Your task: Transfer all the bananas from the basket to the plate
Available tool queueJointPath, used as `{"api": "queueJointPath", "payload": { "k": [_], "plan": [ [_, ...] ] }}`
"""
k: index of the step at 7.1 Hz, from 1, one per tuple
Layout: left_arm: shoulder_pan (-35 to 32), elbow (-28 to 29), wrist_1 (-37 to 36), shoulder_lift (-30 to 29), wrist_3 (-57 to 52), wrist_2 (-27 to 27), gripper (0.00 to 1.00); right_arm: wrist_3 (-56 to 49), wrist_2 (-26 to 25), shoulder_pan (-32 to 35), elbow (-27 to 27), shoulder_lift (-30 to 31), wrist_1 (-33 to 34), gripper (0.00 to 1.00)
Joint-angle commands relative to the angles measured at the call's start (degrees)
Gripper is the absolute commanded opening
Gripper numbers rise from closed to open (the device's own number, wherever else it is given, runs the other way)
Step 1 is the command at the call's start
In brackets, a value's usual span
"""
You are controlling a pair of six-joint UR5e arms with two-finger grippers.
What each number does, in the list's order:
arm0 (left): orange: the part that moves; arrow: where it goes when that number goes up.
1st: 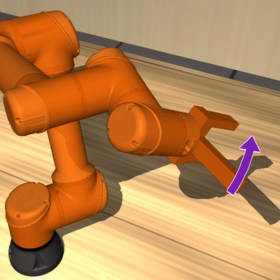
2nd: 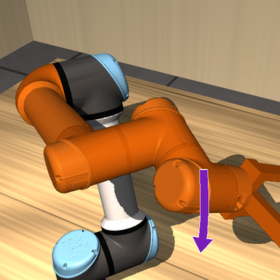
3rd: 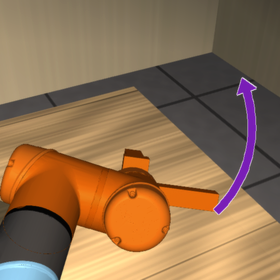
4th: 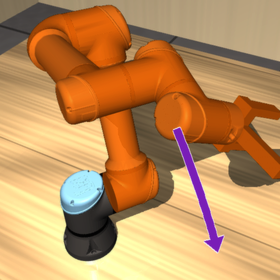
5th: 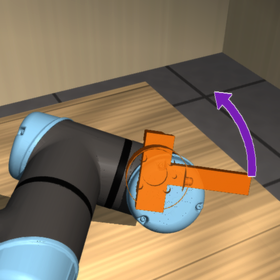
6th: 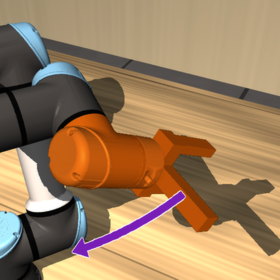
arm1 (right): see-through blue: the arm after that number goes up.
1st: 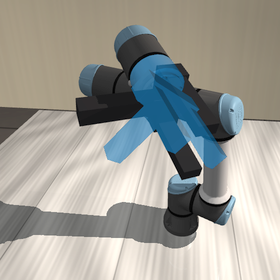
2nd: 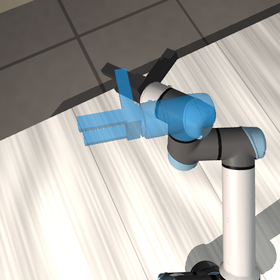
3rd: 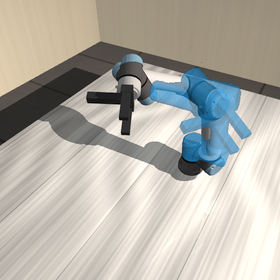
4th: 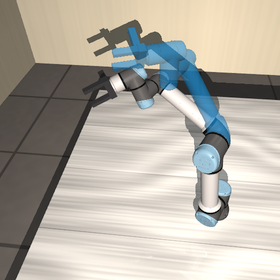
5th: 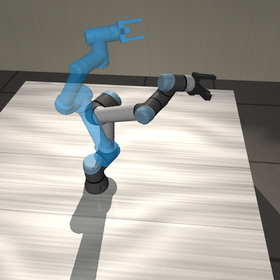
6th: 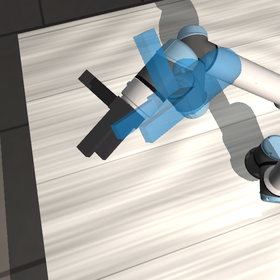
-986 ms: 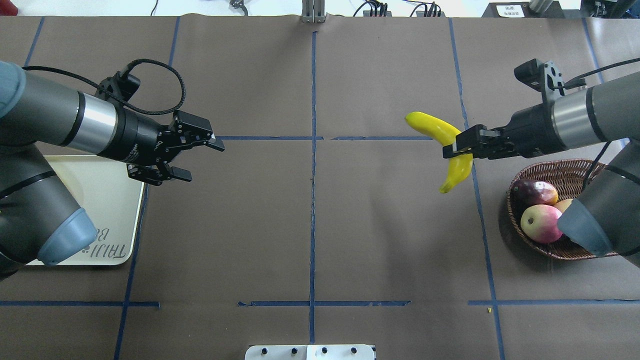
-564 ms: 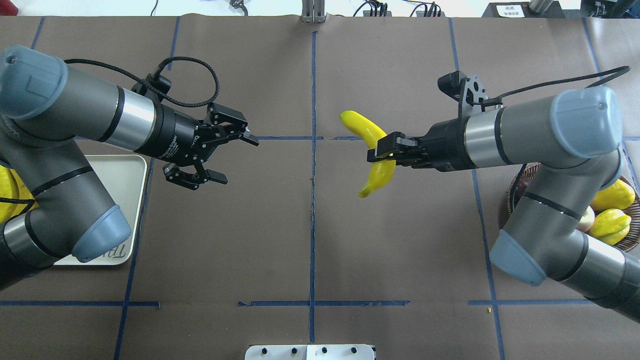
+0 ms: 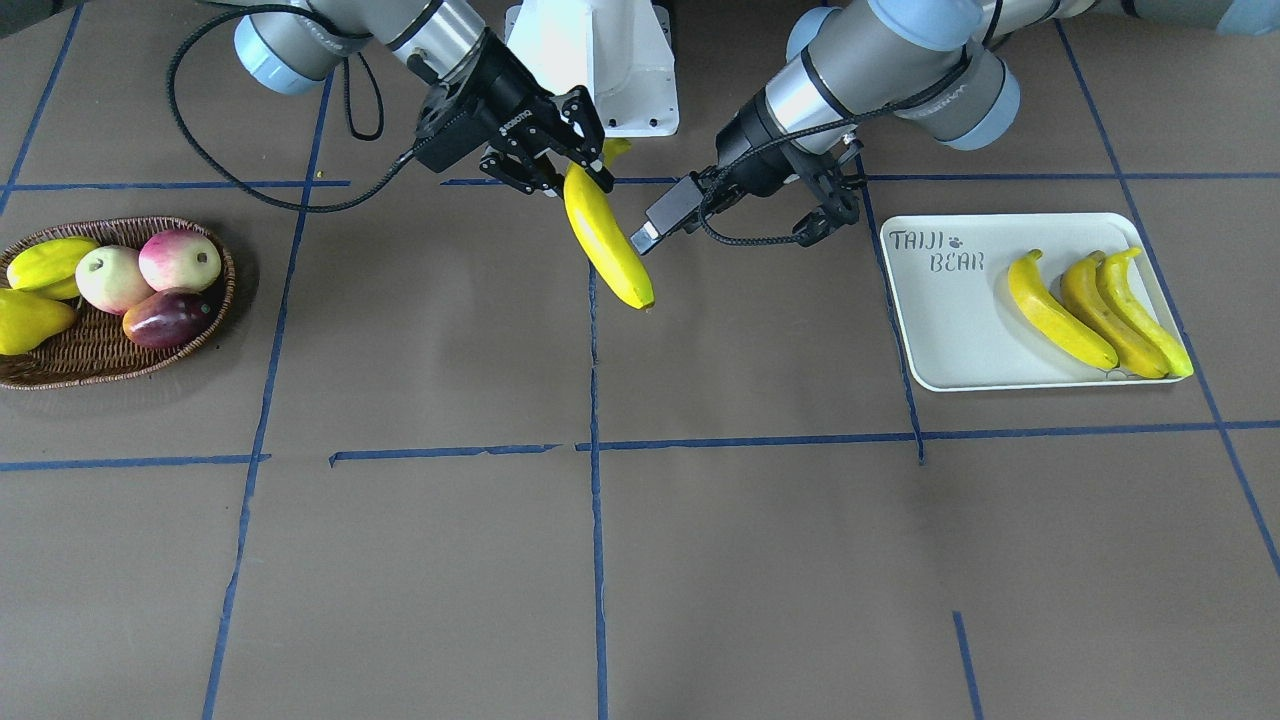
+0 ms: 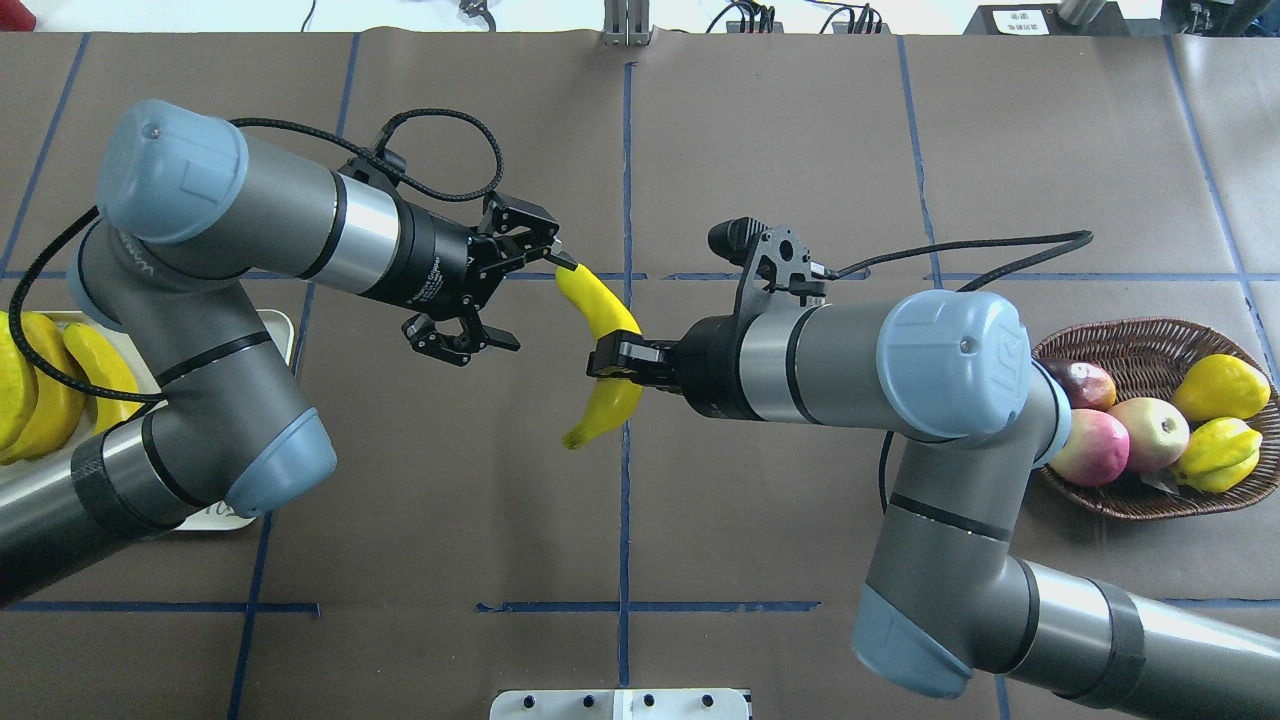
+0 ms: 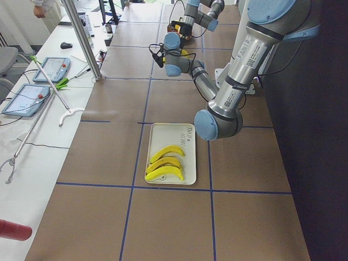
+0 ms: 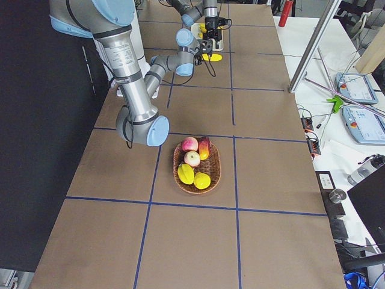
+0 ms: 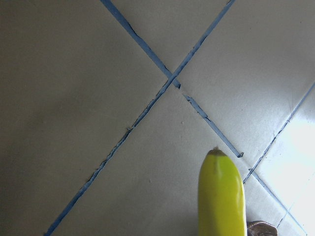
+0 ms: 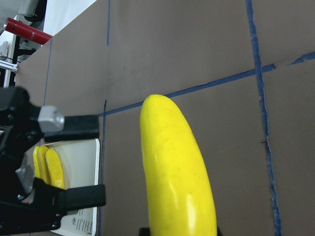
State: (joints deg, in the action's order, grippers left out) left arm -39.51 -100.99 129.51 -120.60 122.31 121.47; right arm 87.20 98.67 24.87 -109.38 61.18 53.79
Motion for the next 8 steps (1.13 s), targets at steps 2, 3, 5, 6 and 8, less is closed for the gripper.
{"api": "queueJointPath", "payload": {
  "k": [2, 3, 5, 6, 8],
  "plan": [
    [0.66, 1.32, 0.04, -0.16, -0.32, -0.27, 0.99, -4.13, -3.57, -2.99, -0.13, -0.80, 0.70, 0.00],
    [0.84, 1.76, 0.04, -0.16, -0.76, -0.19, 0.99, -7.53, -3.83, -3.16, -0.31, -0.88, 0.70, 0.00],
    [1.36, 2.20, 0.13, -0.16, -0.85, -0.19, 0.99, -11.87, -3.92, -3.34, -0.22, -0.88, 0.62, 0.00],
    [1.54, 2.11, 0.13, -0.16, -1.02, -0.10, 0.99, -15.09, -3.92, -3.34, -0.22, -0.80, 0.70, 0.00],
    [1.63, 1.94, 0.13, -0.16, -1.02, 0.17, 0.99, -17.85, -5.06, -3.87, -0.22, -0.80, 0.70, 0.00]
  ]
}}
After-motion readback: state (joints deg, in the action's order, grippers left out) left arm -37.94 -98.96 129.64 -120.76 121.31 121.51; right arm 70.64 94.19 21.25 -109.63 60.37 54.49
